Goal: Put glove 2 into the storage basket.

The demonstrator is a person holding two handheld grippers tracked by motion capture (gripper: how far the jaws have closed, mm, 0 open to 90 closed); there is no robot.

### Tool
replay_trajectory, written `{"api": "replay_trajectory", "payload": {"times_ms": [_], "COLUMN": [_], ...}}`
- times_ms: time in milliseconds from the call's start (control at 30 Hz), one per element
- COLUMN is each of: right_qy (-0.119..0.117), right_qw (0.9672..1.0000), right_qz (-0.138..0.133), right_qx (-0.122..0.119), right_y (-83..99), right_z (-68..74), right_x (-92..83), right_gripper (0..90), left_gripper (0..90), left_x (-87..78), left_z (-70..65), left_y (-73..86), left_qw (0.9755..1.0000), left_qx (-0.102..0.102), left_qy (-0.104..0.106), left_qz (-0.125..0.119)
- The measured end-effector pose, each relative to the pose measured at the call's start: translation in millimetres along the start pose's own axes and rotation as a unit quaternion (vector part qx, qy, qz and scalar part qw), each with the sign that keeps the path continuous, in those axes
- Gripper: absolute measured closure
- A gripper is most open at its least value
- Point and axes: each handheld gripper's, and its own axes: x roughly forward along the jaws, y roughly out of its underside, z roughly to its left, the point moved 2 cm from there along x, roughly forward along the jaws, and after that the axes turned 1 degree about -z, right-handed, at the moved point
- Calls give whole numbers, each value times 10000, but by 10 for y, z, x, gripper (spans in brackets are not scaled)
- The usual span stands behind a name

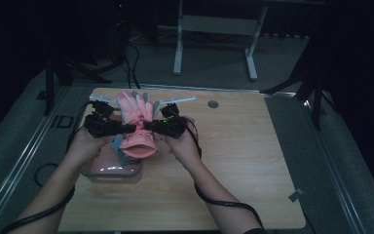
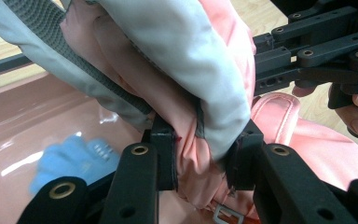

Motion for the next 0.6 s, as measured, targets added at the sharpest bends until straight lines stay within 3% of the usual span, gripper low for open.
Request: {"api": "replay_trajectory", "payload": {"times_ms": [133, 167, 333, 600], "right_qy": [-22, -58, -252, -322], "right_qw": [10000, 9999, 9997, 9991], "right_qz": [22, 35, 17, 149], "right_qx": [-73, -80, 1, 225], "right_y": [-21, -38, -23, 139], "right_z": [89, 159, 242, 248], "right_x": [109, 221, 436, 779], "right_gripper": [755, 756, 755, 755], "left_gripper": [697, 697, 696, 696], "left_x": [-81, -148, -252, -152], "left_z": [83, 159, 326, 569], "left_y": [56, 92, 159, 365], "left_qw": [10000, 9999, 9993, 9979], "left_qx": [-85, -110, -125, -282], "left_qy": [-51, -117, -215, -258], "left_qz": [-7, 50, 272, 532]}}
